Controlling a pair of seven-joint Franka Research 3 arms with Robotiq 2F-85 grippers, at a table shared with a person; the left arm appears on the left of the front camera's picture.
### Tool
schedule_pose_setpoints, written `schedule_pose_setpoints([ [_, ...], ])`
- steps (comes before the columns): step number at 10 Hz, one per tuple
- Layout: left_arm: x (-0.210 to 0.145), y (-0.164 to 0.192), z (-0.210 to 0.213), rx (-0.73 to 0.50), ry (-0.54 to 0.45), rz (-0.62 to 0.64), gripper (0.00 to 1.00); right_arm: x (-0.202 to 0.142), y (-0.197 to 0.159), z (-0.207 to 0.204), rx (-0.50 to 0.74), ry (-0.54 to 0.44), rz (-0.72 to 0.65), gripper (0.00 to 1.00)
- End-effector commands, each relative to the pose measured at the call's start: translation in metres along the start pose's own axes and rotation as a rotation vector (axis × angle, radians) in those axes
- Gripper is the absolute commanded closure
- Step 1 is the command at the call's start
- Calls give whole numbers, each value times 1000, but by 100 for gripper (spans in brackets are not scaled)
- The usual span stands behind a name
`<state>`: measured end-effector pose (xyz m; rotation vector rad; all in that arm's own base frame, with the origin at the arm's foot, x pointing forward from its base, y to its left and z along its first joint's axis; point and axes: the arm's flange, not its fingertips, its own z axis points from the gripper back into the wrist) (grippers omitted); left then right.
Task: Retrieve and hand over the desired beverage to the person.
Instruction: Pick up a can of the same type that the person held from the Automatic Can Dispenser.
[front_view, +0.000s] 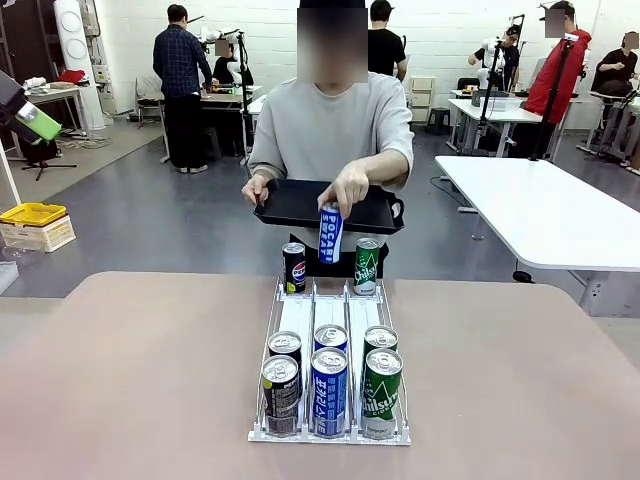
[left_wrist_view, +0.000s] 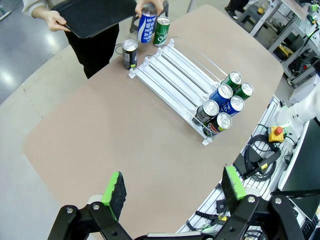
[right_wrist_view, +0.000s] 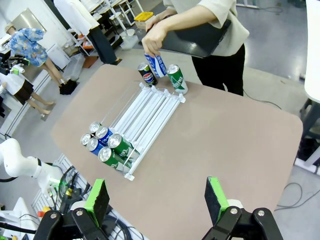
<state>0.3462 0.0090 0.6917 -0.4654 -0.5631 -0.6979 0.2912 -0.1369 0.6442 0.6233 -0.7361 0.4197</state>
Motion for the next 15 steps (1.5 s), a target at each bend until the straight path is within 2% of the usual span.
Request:
schedule_pose_setpoints([
  [1,-2,-2,-1,-1,2,-5,0,3,0,0,32,-18,10,0],
  [3,0,0,0,0,0,0,0,3,0,0,32,-18,10,0],
  [4,15,-18,-14,-17,63,-63,0,3,0,0,32,-18,10,0],
  [6,64,-81,-59,-7,265,-210,0,3,0,0,32,-18,10,0],
  [8,102,-135,-115,-4,451,-258,0,3,0,0,32,-18,10,0],
  [10,118,-194,-189,53,596,-120,0,3,0,0,32,-18,10,0],
  [11,117,-220,-221,133,631,-57,0,3,0,0,32,-18,10,0],
  [14,107,-260,-301,311,627,160,0,3,0,0,32,-18,10,0],
  [15,109,-267,-313,347,568,218,0,3,0,0,32,-18,10,0],
])
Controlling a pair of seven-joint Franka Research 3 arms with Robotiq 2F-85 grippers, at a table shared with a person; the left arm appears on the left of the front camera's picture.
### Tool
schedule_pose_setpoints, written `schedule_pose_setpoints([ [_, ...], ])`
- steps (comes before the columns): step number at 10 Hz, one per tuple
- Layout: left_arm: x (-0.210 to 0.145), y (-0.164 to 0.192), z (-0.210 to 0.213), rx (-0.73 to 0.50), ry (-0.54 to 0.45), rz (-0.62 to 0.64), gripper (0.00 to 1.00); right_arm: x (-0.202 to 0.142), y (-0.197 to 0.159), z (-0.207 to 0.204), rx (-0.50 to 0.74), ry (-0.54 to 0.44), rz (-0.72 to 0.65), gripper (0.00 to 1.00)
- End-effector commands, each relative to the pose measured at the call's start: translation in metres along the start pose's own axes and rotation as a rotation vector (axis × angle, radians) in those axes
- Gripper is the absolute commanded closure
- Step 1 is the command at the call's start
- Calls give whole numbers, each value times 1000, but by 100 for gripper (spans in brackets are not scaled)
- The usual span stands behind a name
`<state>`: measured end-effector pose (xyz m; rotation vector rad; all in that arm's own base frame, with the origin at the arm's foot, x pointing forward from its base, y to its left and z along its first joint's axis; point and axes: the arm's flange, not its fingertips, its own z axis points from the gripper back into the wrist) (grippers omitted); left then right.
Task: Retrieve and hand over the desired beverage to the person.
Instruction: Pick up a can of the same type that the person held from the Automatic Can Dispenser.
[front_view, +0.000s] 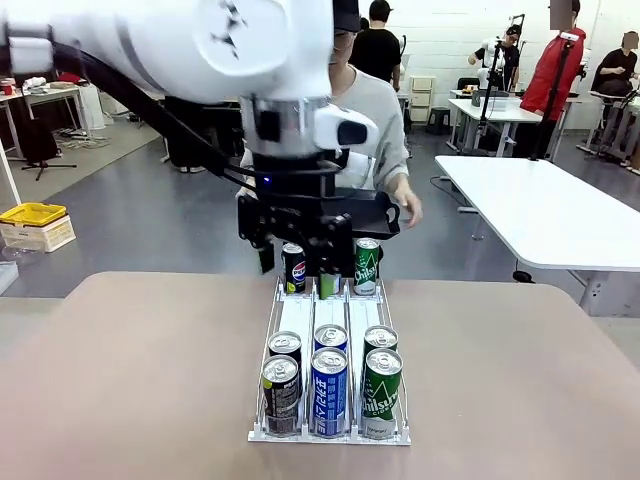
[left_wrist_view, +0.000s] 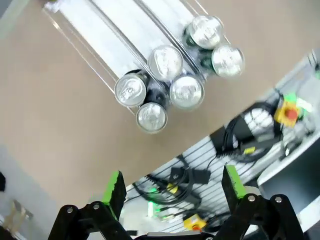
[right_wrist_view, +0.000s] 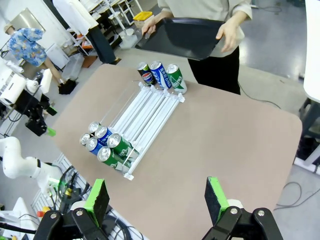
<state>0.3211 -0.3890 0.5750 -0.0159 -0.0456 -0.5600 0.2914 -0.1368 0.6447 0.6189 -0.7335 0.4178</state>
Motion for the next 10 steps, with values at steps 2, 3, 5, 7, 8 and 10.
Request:
schedule_pose_setpoints([
  [2,22,-4,2,-22,-113,148,0,2,-1,0,36,-22,11,0],
  [3,9,-4,-5,-2,-31,76,0,2,-1,0,36,-22,11,0],
  [5,9,-4,-5,-2,-31,76,0,2,-1,0,36,-22,11,0],
  [7,9,-4,-5,-2,-31,76,0,2,-1,0,36,-22,11,0],
  [8,9,-4,-5,-2,-31,76,0,2,-1,0,36,-22,11,0],
  [10,12,-23,-25,0,-37,174,0,2,-1,0,36,-22,11,0],
])
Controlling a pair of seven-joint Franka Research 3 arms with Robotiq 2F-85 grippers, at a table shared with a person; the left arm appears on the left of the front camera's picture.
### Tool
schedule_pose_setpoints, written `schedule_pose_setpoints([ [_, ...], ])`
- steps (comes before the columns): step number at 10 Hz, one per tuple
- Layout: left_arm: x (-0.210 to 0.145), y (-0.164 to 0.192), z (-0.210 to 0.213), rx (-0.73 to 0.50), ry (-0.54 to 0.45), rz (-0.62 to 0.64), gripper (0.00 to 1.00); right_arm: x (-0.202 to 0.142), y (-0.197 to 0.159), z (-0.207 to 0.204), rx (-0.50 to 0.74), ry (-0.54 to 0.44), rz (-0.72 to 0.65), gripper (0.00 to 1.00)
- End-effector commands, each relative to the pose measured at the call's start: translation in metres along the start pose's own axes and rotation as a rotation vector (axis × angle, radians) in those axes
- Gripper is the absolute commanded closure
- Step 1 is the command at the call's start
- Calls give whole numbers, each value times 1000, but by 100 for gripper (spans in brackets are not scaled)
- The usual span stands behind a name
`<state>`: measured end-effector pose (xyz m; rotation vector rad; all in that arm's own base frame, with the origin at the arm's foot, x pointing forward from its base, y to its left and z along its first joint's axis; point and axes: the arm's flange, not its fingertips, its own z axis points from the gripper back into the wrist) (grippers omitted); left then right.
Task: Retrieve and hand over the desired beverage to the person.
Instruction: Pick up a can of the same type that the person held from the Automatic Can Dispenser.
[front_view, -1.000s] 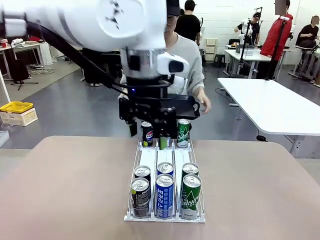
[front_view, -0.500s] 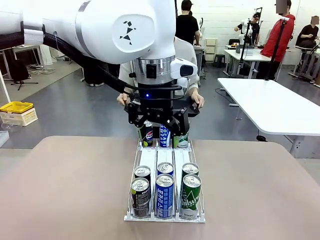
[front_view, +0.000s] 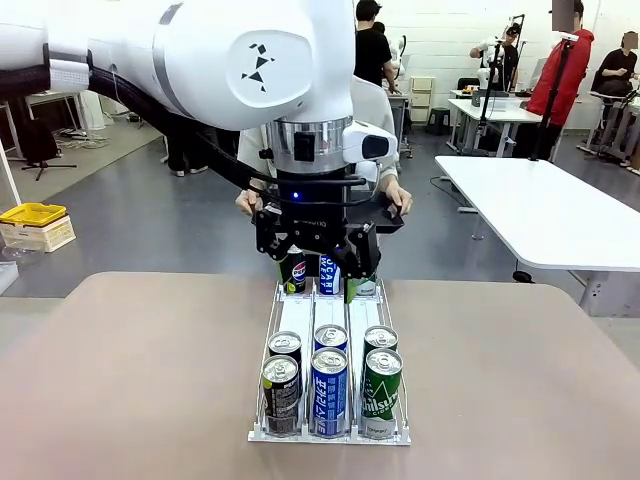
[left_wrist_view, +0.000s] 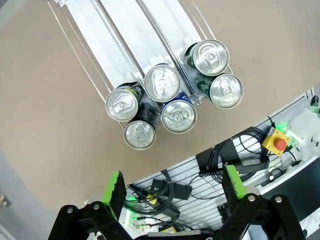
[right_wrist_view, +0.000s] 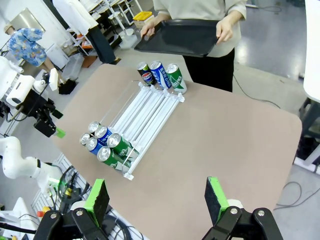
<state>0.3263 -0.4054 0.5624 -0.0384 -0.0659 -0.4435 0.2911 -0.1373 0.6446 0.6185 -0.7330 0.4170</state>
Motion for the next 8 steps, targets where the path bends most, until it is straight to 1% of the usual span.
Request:
schedule_pose_setpoints([
  [1,-6,-26,-26,78,-6,114,0,2,0,-1,37,-22,12,0],
  [2,-11,-35,-38,105,-6,167,0,2,0,-1,37,-22,12,0],
  [3,-13,-38,-46,120,-32,239,0,2,0,-1,37,-22,12,0],
  [4,-15,-38,-52,92,-16,280,0,2,0,-1,37,-22,12,0],
  [7,-21,-34,-74,58,-76,358,0,2,0,-1,37,-22,12,0],
  [8,-21,-33,-81,46,-85,350,0,2,0,-1,37,-22,12,0],
])
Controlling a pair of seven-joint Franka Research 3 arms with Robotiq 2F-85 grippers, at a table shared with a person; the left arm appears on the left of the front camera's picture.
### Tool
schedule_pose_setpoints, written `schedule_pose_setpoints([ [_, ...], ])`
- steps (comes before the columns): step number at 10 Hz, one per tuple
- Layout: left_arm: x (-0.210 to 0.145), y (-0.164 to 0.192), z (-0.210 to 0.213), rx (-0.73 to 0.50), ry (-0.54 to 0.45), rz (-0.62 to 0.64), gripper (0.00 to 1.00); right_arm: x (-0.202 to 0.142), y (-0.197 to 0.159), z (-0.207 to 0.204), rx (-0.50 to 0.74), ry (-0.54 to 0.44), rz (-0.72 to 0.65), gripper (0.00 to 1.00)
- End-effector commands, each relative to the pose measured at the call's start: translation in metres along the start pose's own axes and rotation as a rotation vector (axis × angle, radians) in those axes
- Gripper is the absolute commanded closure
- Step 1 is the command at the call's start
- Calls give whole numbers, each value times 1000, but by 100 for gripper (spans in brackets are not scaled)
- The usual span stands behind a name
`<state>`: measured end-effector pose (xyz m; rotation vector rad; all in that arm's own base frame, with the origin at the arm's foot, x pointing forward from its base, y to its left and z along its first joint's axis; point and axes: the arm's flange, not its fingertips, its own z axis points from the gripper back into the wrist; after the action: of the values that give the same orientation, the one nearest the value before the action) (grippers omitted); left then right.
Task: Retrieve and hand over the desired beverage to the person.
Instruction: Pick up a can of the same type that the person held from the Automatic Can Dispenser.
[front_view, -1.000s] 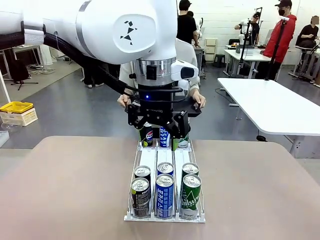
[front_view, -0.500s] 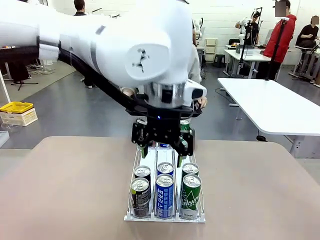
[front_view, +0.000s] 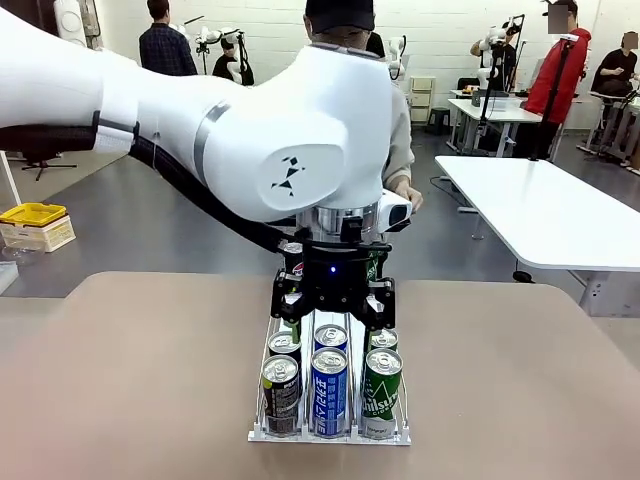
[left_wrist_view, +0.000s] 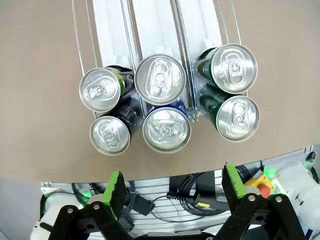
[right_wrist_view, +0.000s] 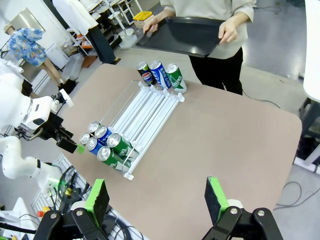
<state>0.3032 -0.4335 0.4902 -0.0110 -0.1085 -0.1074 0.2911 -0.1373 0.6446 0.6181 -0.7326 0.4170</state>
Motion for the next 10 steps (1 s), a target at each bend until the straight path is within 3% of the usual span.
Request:
schedule_pose_setpoints([
  [1,-5,4,-13,-4,-49,33,0,3,0,-1,37,-22,12,0],
  [10,22,5,-40,7,5,110,0,3,0,-1,37,-22,12,0],
])
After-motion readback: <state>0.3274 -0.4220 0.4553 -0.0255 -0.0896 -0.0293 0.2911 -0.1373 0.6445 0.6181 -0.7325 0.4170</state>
